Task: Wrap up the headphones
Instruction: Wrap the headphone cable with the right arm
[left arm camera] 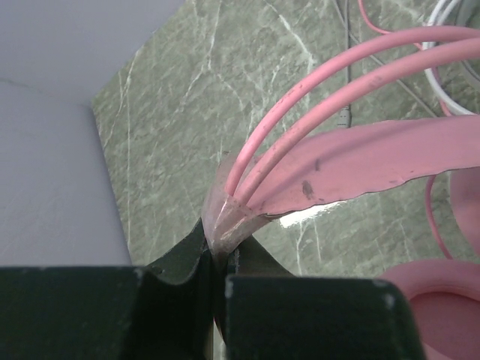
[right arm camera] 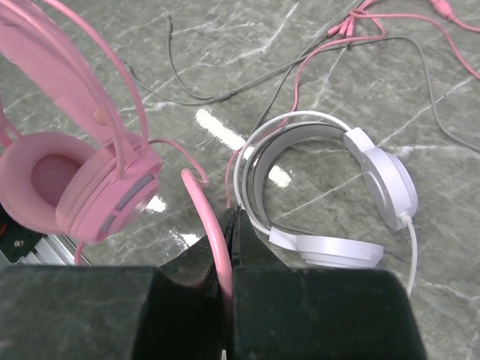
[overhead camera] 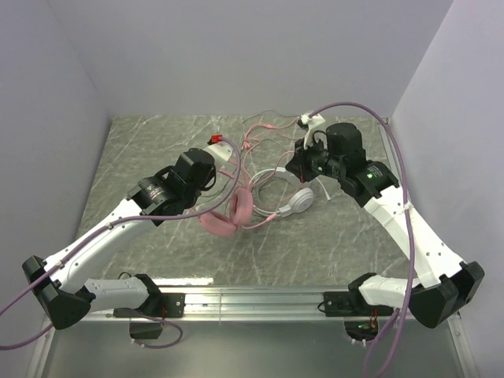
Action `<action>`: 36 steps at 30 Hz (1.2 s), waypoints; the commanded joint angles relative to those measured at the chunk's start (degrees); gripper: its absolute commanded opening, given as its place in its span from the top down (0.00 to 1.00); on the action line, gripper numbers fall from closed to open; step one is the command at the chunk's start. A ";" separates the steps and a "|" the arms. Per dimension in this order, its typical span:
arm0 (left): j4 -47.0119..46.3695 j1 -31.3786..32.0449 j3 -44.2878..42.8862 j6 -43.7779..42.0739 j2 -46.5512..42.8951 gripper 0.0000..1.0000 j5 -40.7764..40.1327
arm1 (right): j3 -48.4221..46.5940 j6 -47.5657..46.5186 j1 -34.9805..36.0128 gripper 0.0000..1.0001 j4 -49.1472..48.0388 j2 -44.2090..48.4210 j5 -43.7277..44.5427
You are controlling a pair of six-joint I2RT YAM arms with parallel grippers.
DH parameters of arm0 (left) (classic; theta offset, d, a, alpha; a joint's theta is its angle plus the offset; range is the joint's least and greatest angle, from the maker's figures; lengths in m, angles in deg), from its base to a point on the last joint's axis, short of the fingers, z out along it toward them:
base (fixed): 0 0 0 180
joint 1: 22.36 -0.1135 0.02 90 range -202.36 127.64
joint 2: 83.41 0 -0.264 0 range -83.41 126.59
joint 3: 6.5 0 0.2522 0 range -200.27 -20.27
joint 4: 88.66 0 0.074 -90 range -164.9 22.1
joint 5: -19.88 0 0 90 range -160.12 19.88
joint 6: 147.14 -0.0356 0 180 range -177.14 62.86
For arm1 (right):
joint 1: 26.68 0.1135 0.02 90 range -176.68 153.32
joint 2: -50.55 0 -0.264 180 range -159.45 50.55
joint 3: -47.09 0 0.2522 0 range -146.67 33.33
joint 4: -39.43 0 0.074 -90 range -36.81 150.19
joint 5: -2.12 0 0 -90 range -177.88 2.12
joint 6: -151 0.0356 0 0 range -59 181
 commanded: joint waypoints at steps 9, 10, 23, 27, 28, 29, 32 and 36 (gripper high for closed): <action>-11.85 0.18 0.90 -1.96 2.52 1.00 -13.90 | -3.70 0.39 -0.30 1.00 3.41 3.77 -16.54; -12.38 0.18 0.73 -1.52 2.69 1.00 -16.52 | -3.62 1.17 -0.21 1.00 3.67 4.12 -19.43; -18.70 0.36 2.39 17.62 -0.11 1.00 -9.24 | -1.50 26.66 2.94 1.00 -15.55 -1.05 -27.19; -22.05 0.36 4.15 26.14 0.67 1.00 -16.10 | -2.38 30.27 8.91 1.00 -20.84 -1.93 -28.17; -22.23 0.36 4.41 28.25 0.68 1.00 -15.67 | -2.82 30.88 9.88 1.00 -21.45 -2.20 -27.72; -23.45 0.36 5.03 30.28 0.07 1.00 -15.14 | -3.00 31.24 10.68 1.00 -22.50 -2.72 -26.76; -30.47 0.36 9.24 34.23 -2.57 1.00 -12.94 | -3.88 32.38 12.27 1.00 -24.27 -3.95 -23.68; -36.64 0.36 13.64 38.20 -4.42 1.00 -9.69 | -4.58 34.14 12.27 0.97 -27.08 -5.36 -21.48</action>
